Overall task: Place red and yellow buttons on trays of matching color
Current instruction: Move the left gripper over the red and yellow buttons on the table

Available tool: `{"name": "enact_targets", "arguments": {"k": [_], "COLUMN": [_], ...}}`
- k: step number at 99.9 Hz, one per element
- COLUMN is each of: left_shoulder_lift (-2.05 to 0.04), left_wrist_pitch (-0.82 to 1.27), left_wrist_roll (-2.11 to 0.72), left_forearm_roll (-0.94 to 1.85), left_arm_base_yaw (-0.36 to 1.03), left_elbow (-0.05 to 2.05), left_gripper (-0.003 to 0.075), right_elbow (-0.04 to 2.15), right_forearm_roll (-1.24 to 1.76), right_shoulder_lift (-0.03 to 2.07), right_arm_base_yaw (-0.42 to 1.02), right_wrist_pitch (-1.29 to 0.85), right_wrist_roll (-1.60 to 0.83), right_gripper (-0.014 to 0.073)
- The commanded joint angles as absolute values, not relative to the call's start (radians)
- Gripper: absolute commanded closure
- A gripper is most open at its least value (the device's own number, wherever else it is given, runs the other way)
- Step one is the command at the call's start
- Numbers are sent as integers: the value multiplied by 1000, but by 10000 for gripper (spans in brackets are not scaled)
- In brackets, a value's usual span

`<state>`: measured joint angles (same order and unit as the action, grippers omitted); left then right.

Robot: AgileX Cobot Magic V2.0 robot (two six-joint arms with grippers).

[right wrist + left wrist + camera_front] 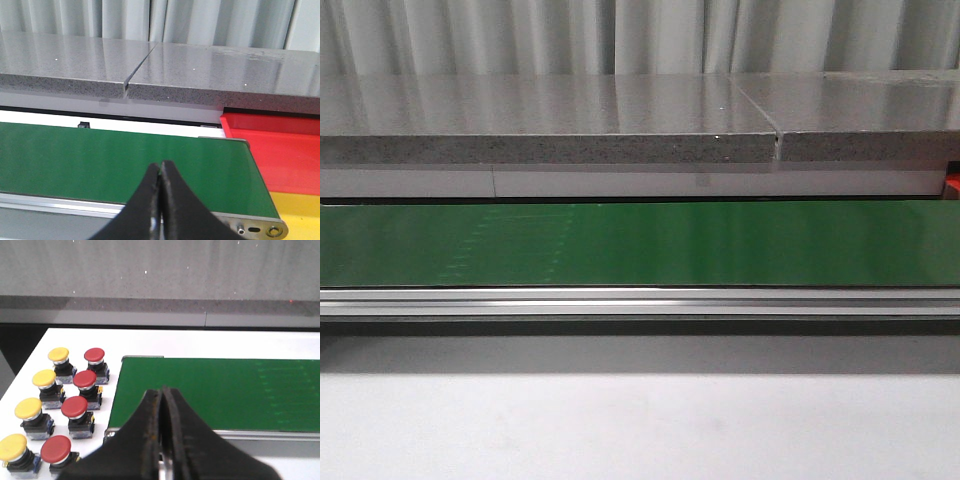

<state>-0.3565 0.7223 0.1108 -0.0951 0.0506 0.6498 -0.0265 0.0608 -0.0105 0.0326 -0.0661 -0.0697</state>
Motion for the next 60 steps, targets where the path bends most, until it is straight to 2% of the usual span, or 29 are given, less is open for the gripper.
{"name": "enact_targets", "arguments": {"k": [1, 49, 56, 60], "left_shoulder_lift": [-433, -486, -486, -486], "left_wrist_pitch": [723, 778, 812, 832], "left_wrist_roll": [117, 117, 117, 117], "left_forearm_roll": [-88, -63, -63, -63], "left_arm_base_yaw": [59, 59, 59, 59], "left_elbow": [736, 743, 743, 743], "left_gripper": [739, 734, 682, 619], "right_elbow": [-12, -12, -12, -12], "right_forearm_roll": [53, 53, 53, 53], "right_shoulder_lift": [-29, -29, -29, -29], "right_arm_base_yaw": [34, 34, 34, 34], "right_wrist_pitch": [16, 16, 16, 16], "right_wrist_roll": [-75, -75, -75, -75], "right_gripper": [660, 660, 660, 660]}}
